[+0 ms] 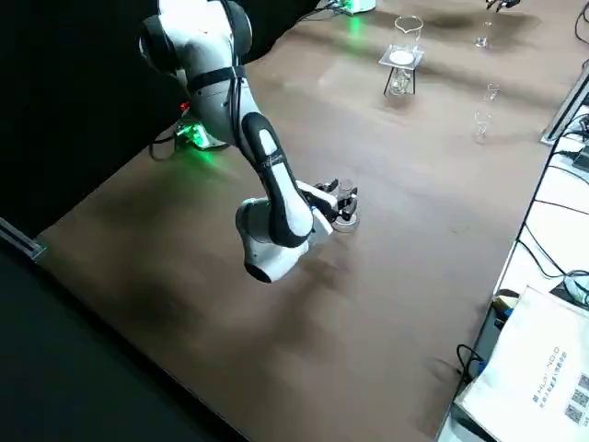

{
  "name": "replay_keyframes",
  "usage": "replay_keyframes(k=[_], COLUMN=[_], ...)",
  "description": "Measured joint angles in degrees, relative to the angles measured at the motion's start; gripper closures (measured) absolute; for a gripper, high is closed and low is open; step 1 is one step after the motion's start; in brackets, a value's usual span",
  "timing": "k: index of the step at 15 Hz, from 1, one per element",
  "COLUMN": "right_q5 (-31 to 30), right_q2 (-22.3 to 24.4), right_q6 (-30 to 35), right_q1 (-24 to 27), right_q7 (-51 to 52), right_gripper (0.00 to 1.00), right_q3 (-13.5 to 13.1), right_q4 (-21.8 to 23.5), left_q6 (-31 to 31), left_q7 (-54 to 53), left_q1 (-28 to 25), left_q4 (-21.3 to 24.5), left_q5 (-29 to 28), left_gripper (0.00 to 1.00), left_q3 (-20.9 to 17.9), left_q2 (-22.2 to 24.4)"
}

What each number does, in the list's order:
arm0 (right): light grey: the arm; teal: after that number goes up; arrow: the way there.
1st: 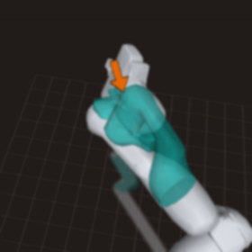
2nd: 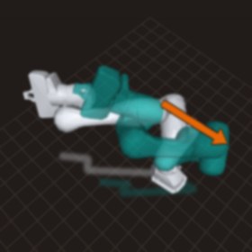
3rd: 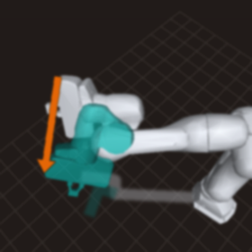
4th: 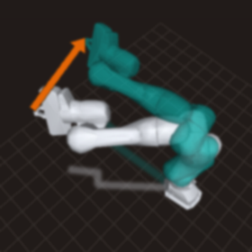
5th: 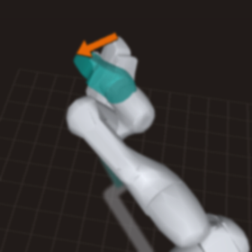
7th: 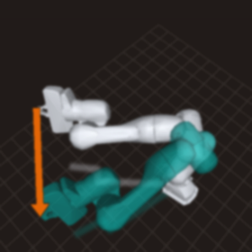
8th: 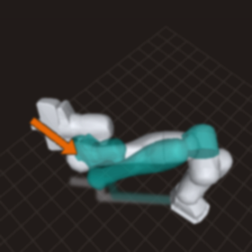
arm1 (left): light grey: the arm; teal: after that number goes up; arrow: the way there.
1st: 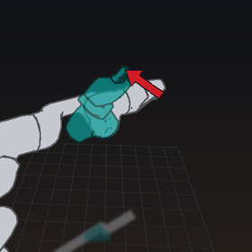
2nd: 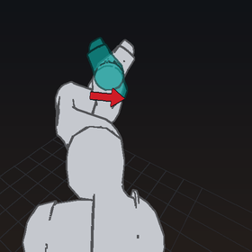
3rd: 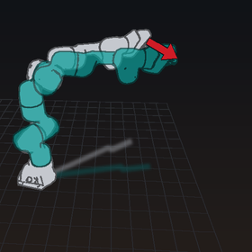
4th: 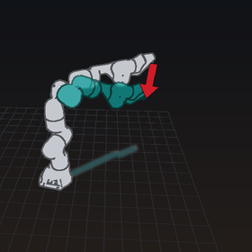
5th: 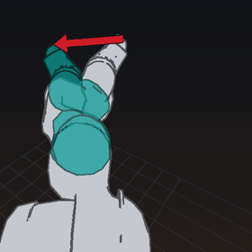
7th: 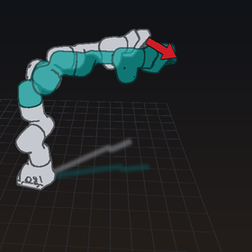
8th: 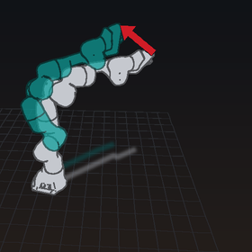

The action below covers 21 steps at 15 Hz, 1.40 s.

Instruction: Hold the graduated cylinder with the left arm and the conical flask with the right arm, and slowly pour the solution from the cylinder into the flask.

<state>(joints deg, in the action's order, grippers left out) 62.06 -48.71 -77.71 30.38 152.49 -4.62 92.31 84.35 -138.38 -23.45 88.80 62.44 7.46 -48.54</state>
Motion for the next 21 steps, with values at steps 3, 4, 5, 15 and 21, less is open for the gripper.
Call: replay_keyframes(k=[3,4,5,15,21], right_q5=[0.01,0.01,0.01,0.03,0.04], right_q2=[0.0,0.0,0.0,0.0,-0.01], right_q6=[0.02,0.03,0.04,1.09,1.52], right_q1=[0.02,0.02,0.02,0.02,0.03], right_q7=[-0.14,-0.15,-0.18,-1.75,-1.9], right_gripper=[0.52,0.52,0.52,0.55,0.61], right_q3=[0.0,0.0,0.01,0.03,0.02], right_q4=[-0.22,-0.24,-0.25,-0.68,-0.71], left_q6=[-0.02,-0.05,-0.06,5.24,12.14], left_q7=[3.72,4.69,5.57,23.81,36.62], left_q1=[0.08,0.34,0.88,13.05,24.02], left_q4=[-0.71,-0.86,-1.0,-1.18,-1.1], left_q5=[0.0,0.0,0.0,-7.44,-19.18], left_gripper=[0.66,0.66,0.66,0.66,0.66], left_q3=[0.16,0.27,0.34,0.4,0.45], left_q2=[1.85,2.95,4.32,18.97,26.01])
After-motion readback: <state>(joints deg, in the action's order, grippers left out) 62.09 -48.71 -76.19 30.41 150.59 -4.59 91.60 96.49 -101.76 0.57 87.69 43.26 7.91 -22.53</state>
